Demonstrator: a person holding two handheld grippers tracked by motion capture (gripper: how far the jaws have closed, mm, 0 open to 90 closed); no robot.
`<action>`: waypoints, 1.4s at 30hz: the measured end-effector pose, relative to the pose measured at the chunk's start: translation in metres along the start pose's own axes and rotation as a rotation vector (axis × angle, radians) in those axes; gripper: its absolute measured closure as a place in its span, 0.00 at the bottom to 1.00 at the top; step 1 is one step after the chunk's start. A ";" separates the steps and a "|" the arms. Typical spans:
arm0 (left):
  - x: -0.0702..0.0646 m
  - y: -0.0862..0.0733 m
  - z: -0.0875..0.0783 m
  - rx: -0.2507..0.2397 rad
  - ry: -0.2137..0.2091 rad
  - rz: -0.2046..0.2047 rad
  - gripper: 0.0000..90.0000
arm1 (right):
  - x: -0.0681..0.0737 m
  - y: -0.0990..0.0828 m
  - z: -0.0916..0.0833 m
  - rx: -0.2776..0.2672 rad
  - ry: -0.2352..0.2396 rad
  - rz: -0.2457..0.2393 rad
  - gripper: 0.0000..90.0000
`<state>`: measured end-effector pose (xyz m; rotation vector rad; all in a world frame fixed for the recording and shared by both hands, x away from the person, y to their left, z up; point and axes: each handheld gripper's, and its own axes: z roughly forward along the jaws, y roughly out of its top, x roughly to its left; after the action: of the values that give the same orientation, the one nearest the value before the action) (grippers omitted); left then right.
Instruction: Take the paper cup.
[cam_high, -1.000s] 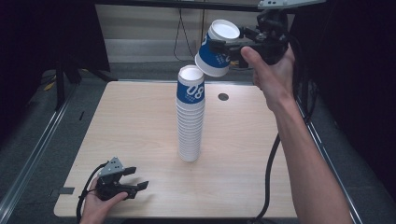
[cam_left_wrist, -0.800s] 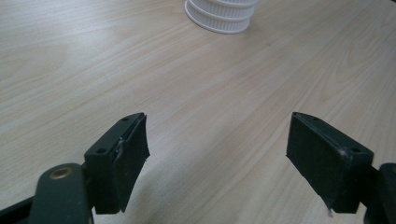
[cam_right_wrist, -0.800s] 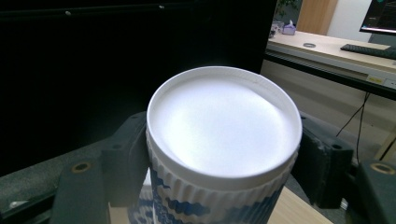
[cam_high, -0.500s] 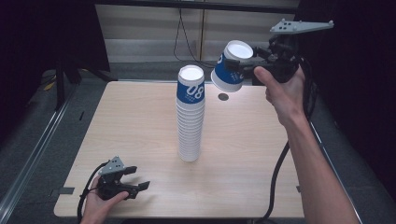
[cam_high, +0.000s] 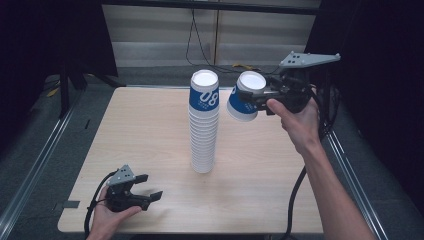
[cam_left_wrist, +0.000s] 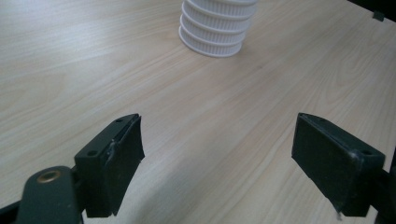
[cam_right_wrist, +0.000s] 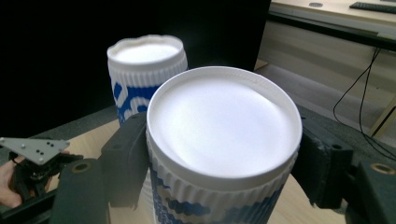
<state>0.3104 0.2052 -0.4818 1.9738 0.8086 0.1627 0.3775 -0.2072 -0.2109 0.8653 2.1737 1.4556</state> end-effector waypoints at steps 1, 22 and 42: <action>0.000 0.000 0.000 0.000 0.000 0.000 0.18 | 0.000 0.000 0.000 0.000 0.000 0.000 0.31; -0.012 0.043 0.007 -0.057 -0.054 0.054 0.27 | 0.018 -0.064 0.011 0.025 0.082 0.040 0.31; -0.034 0.067 0.014 -0.130 -0.079 0.139 0.23 | 0.053 -0.110 0.038 0.057 0.197 0.060 0.32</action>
<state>0.3215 0.1530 -0.4274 1.9011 0.5952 0.2126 0.3313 -0.1756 -0.3259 0.8446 2.3608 1.5738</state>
